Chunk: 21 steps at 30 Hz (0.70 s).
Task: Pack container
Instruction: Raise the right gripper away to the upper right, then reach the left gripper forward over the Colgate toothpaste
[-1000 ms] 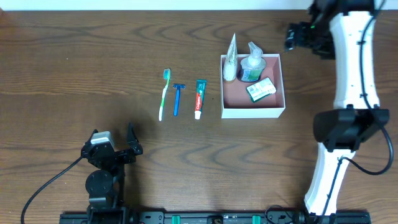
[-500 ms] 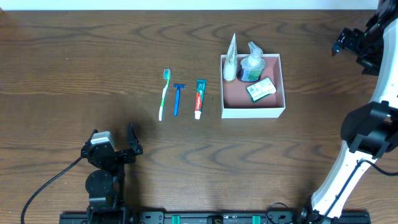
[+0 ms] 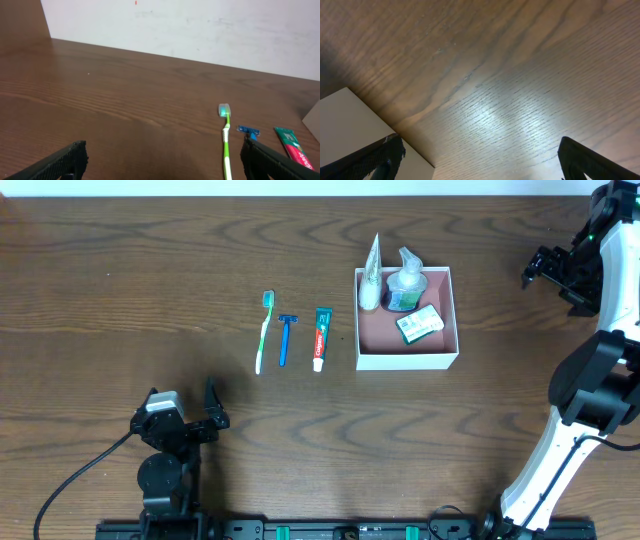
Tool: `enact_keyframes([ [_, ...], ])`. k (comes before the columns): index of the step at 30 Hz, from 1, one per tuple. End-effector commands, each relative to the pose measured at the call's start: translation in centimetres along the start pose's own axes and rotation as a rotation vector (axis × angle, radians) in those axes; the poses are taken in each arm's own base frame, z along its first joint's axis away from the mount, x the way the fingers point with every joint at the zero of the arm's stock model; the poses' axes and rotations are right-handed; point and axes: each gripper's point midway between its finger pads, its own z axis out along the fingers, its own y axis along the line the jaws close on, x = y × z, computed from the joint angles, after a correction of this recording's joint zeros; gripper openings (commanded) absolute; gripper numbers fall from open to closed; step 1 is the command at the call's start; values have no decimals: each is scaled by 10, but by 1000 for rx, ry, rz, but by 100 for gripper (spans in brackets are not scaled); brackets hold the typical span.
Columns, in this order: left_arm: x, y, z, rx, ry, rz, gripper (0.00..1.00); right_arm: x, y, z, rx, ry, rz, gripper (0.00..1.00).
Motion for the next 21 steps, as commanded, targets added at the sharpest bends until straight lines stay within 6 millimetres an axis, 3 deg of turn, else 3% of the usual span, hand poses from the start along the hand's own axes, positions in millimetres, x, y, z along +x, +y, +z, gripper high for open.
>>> enact_keyframes([
  [1, 15, -8, 2, 52, 44, -43, 98, 1, 1, -5, -7, -9, 14, 99],
  [3, 8, -38, -3, 227, 26, -46, 98, 1, 1, -5, -7, -9, 14, 99],
  [5, -1, -56, -8, 331, 2, -42, 98, 1, 1, -5, -7, -9, 14, 99],
  [8, -20, -61, -13, 355, -22, -38, 98, 1, 1, -5, -7, -9, 14, 99],
  [11, -52, -66, -17, 354, -12, -38, 98, 1, 1, -5, -7, -9, 14, 99],
  [14, -86, -80, -15, 388, 96, -41, 98, 1, 1, -5, -7, -9, 14, 99],
  [19, -133, -150, -12, 778, 355, 10, 98, 1, 1, -5, -7, -9, 14, 99],
  [21, -142, -162, -3, 842, 422, -28, 98, 1, 1, -5, -7, -9, 14, 99],
])
